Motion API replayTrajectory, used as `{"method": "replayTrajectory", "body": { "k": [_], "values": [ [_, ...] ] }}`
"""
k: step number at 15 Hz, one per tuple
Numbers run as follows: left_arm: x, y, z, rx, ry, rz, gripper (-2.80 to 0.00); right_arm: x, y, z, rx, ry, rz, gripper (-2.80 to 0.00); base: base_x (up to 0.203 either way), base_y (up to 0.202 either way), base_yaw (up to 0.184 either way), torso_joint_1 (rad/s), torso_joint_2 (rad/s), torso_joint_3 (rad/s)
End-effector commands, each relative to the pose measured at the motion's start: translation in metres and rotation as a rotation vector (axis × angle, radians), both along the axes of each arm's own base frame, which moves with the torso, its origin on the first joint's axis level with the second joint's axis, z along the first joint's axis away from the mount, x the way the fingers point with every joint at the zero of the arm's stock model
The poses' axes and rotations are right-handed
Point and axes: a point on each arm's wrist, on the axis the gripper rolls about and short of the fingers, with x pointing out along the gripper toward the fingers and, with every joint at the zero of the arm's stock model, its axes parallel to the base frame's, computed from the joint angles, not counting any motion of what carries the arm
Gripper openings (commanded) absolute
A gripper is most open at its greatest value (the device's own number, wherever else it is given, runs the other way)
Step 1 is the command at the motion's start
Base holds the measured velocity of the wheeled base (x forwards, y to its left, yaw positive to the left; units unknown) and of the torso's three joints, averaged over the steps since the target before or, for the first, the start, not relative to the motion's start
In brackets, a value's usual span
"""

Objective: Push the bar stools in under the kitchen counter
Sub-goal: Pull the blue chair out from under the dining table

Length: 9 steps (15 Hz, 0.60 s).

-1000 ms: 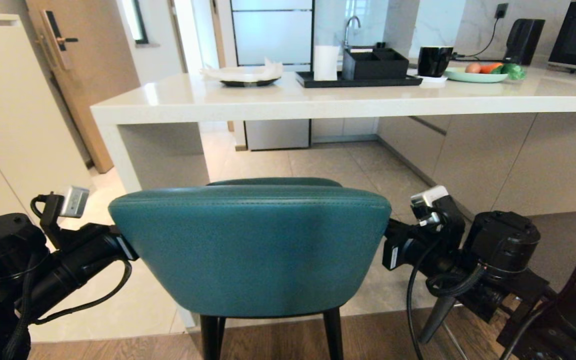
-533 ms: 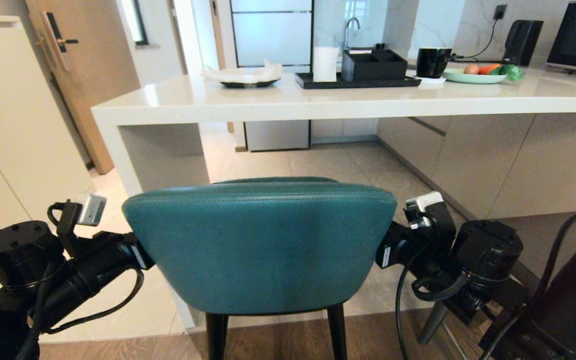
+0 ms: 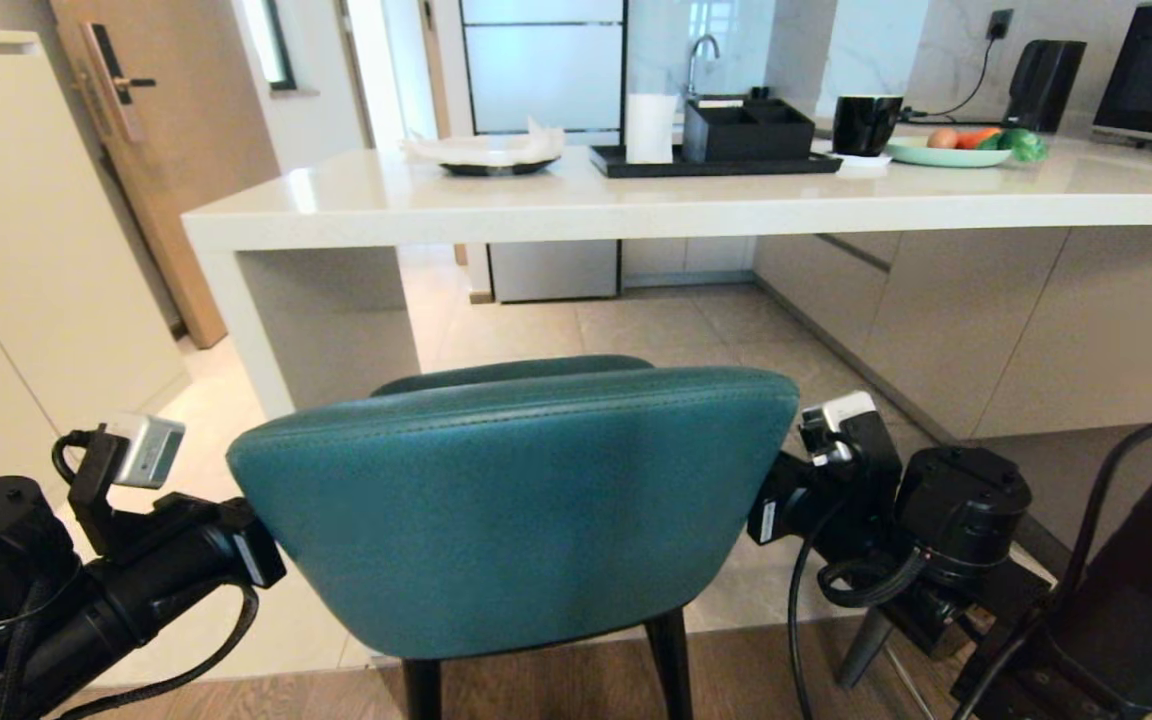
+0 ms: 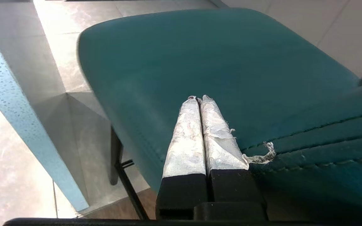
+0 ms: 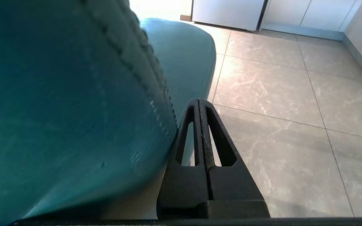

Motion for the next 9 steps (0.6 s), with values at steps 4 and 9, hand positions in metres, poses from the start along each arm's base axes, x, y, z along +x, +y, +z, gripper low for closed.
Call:
{"method": "replayTrajectory", "body": {
  "k": [4,9],
  "values": [
    [0.009,-0.009,-0.001,-0.001,-0.012,0.043,-2.8,0.0,-0.001,0.0,0.003,-0.007,-0.023,-2.8,0.0,0.0,0.0,0.0,0.0,0.0],
    [0.013,-0.011,-0.008,0.03,0.001,0.038,-2.8,0.0,0.0,0.001,0.004,-0.012,-0.022,-2.8,0.0,0.0,0.0,0.0,0.0,0.0]
  ]
}}
